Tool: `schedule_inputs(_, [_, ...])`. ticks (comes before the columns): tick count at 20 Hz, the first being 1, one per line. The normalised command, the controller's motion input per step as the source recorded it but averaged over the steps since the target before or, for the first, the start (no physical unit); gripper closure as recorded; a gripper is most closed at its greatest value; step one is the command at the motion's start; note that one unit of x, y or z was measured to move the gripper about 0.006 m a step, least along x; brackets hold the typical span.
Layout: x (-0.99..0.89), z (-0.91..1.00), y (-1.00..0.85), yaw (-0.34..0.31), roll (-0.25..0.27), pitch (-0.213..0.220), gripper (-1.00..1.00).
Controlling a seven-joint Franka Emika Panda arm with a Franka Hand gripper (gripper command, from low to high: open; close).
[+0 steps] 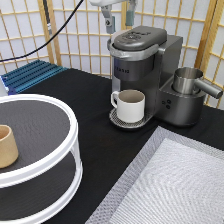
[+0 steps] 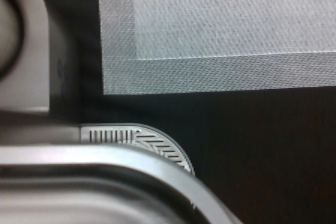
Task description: Make coffee
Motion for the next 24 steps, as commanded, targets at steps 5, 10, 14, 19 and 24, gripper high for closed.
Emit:
schedule_inputs(5, [0.09,-0.03,0.25,0.000,-0.020,0.036,-1.00])
schedule_inputs(10, [0.18,-0.08,0.03,0.000,0.002,0.031,-1.00])
schedule_inputs(14, [0.31,0.00,-0.01,-0.002,0.004,0.075,-1.00])
schedule_inputs(19, [0.21,-0.18,0.05,-0.005,0.003,0.066,-1.00])
schedule_inputs(24, [-0.05,-0.93,0.06,0.019,0.001,0.003,-1.00])
